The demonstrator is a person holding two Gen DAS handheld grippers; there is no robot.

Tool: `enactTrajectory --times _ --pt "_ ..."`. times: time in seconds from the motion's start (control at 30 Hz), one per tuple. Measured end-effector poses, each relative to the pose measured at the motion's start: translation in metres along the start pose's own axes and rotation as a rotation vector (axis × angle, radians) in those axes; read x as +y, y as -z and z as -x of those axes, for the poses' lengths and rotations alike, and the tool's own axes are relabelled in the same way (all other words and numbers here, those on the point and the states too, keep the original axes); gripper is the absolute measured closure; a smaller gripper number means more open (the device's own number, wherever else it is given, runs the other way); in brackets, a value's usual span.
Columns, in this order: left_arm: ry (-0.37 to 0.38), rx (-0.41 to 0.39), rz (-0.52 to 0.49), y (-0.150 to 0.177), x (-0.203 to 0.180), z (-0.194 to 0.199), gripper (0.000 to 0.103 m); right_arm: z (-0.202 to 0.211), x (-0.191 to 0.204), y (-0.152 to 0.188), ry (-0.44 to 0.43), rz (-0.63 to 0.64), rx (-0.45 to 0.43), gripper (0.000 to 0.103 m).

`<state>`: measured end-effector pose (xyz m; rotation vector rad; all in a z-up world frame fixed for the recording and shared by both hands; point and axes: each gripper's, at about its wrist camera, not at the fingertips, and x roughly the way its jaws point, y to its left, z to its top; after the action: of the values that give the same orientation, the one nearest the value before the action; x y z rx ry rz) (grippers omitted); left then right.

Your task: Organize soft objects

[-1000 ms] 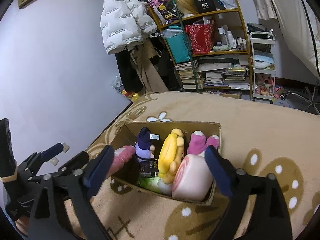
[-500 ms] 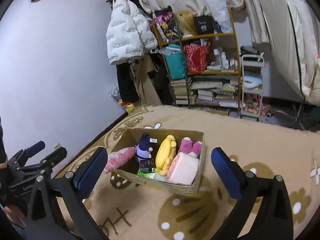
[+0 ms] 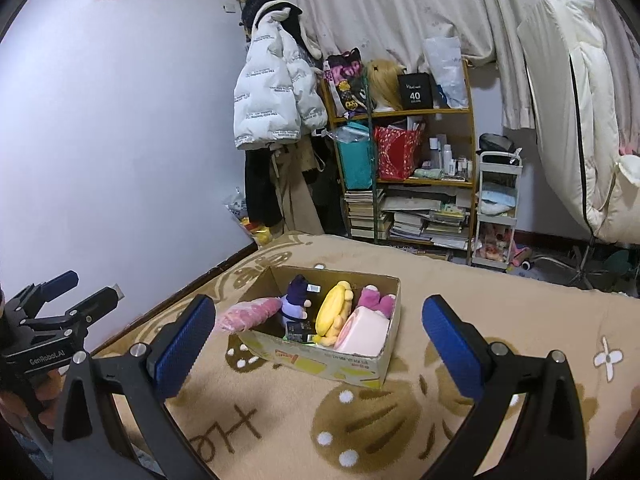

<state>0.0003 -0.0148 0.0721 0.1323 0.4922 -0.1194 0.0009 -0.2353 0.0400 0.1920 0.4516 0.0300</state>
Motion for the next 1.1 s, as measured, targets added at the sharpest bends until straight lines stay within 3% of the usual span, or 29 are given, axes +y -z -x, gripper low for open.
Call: enactTrajectory --times 0.33,1.1 --pt "-0.014 0.015 -0.041 0.022 0.0 0.007 0.003 0.01 -0.004 0.023 0.044 0.001 0.005 0.0" --pt "0.009 0.092 -0.069 0.037 -0.011 -0.026 0.003 -0.01 -0.028 0.052 0.094 -0.041 0.07 0.0"
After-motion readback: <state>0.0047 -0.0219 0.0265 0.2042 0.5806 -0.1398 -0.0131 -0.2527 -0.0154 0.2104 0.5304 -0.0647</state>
